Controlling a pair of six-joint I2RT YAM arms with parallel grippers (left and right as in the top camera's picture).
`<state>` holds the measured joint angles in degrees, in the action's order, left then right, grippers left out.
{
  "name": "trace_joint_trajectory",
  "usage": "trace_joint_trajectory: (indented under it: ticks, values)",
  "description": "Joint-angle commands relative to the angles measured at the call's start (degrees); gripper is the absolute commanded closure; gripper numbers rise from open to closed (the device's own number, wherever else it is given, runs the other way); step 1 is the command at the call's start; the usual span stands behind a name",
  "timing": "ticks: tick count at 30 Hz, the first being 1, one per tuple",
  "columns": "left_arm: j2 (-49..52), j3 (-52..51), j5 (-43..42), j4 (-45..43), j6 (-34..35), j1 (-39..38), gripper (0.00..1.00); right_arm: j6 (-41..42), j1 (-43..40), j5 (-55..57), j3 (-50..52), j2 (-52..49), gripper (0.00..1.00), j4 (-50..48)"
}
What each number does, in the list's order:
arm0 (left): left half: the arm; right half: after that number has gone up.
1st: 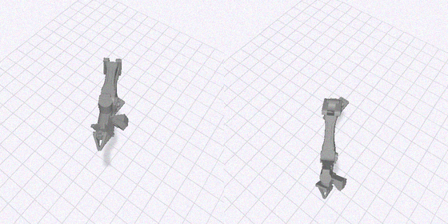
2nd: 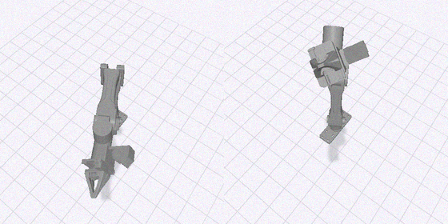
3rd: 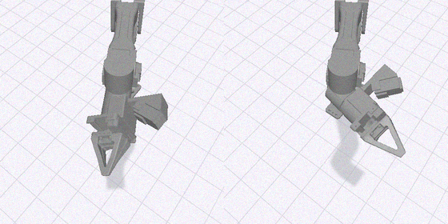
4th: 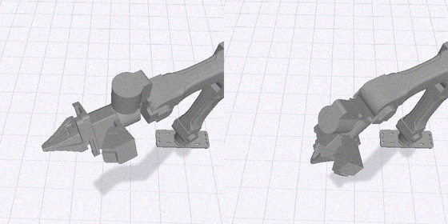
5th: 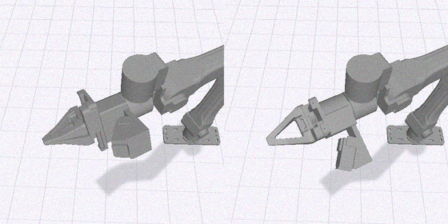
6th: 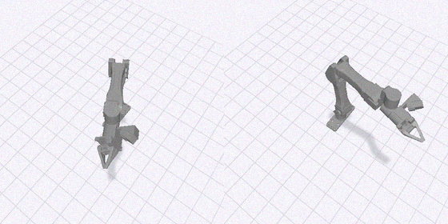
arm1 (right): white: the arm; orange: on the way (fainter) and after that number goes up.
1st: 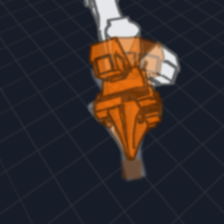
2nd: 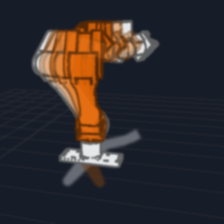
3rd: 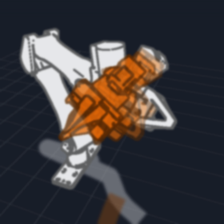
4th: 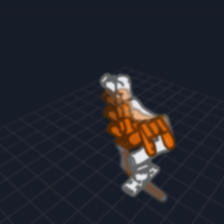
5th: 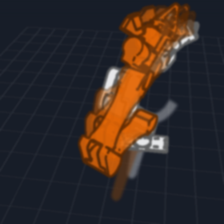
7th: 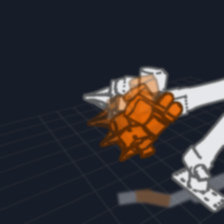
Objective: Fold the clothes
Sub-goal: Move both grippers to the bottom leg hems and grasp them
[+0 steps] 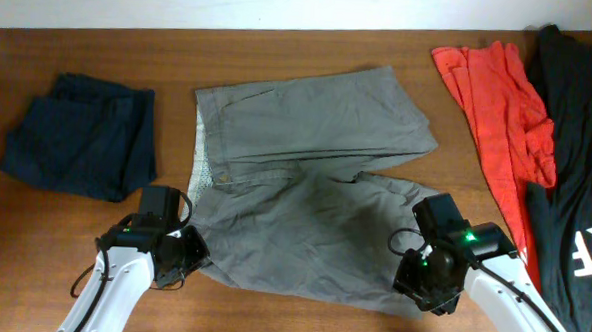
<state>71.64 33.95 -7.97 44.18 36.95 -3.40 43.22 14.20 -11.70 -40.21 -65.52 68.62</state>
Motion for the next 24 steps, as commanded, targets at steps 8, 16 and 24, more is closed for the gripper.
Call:
trace_joint_trajectory:
  ticks: [8,16,24]
  values:
    - [-0.5,5.2,-3.2,1.0,-4.3,0.2,0.99,0.9,0.4,3.8,0.3,0.5,0.53,3.2]
    - [-0.5,5.7,-3.2,1.5,-4.5,0.2,1.0,4.3,0.4,2.1,4.5,0.5,0.53,0.7]
    - [-0.5,5.7,-3.2,1.9,-4.5,0.2,0.99,7.4,0.4,0.1,11.4,0.5,0.53,-6.7]
